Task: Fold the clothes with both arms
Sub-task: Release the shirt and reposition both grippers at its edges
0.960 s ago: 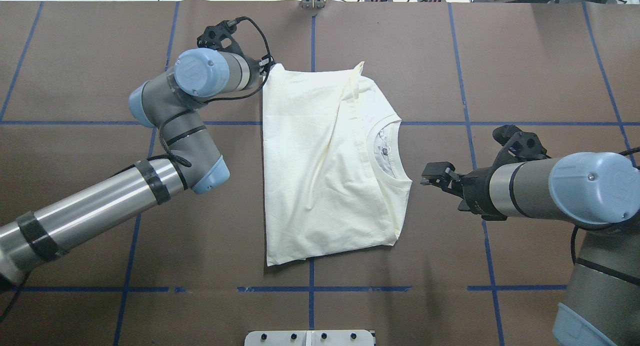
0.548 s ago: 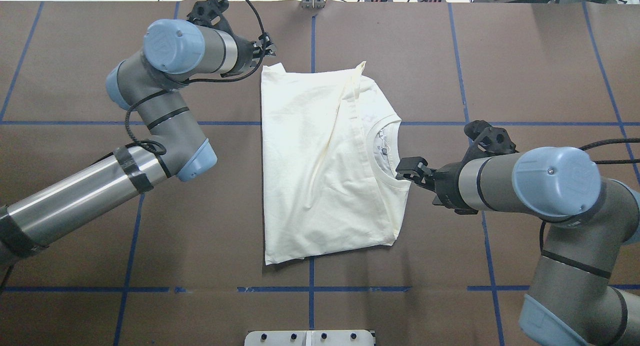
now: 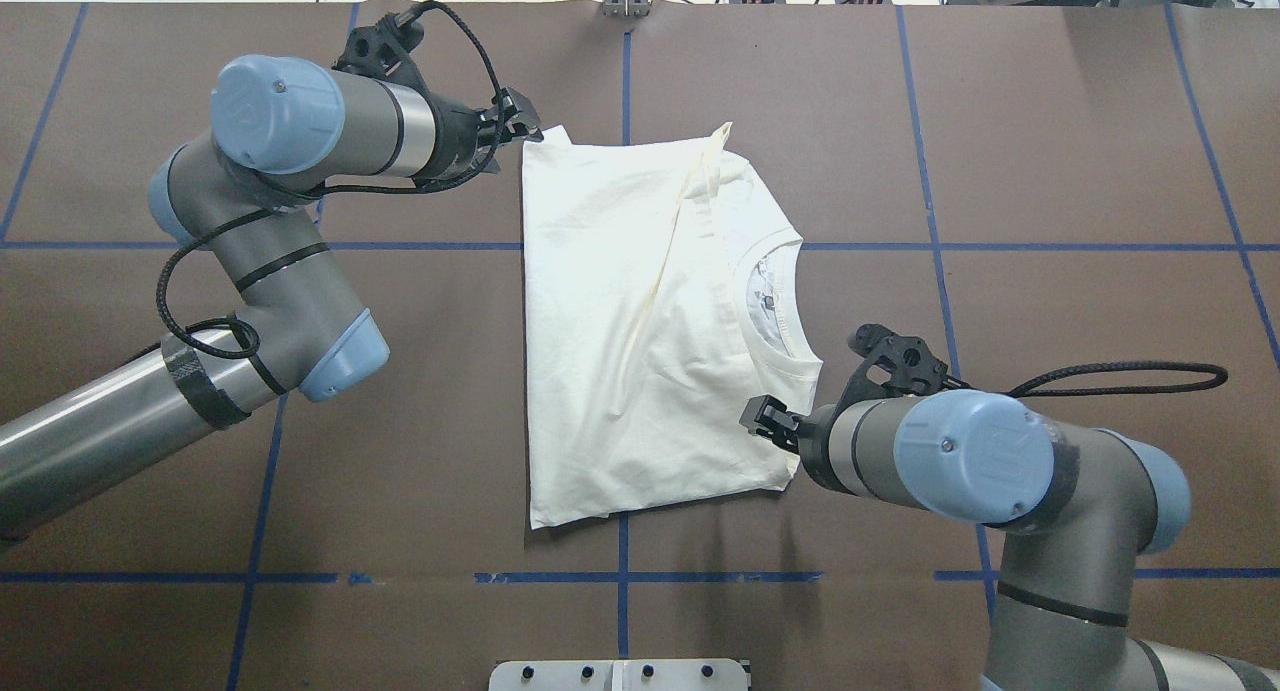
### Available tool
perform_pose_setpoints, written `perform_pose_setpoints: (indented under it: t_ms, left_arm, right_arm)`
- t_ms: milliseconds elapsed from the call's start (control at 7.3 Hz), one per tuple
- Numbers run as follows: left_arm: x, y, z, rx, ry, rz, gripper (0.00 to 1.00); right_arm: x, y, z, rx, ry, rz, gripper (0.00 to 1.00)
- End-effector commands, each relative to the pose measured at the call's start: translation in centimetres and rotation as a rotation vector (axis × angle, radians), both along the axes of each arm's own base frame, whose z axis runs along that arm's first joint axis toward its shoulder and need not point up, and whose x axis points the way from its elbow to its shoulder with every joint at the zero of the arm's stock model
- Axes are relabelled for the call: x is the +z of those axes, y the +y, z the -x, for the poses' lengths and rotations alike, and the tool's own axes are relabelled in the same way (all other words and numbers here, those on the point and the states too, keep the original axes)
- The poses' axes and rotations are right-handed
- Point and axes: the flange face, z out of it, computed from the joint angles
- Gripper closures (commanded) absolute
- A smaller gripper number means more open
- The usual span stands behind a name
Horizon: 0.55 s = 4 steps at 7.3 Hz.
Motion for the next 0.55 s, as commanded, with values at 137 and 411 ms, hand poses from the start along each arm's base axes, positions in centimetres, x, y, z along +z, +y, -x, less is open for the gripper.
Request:
perform_pose_setpoints:
  t_ms: [137, 411]
  left_arm:
    - [0.87, 0.17, -0.14, 0.003, -0.008, 0.006, 0.31]
    - [1.01, 0.44, -0.62, 0.007, -0.011, 0.009, 0.31]
  right_arm:
    - [2.26, 0.99, 3.26, 0.007, 0.081, -0.018, 0.22]
    - [2.96, 0.96, 3.61, 0.005, 0.096, -0.016, 0.23]
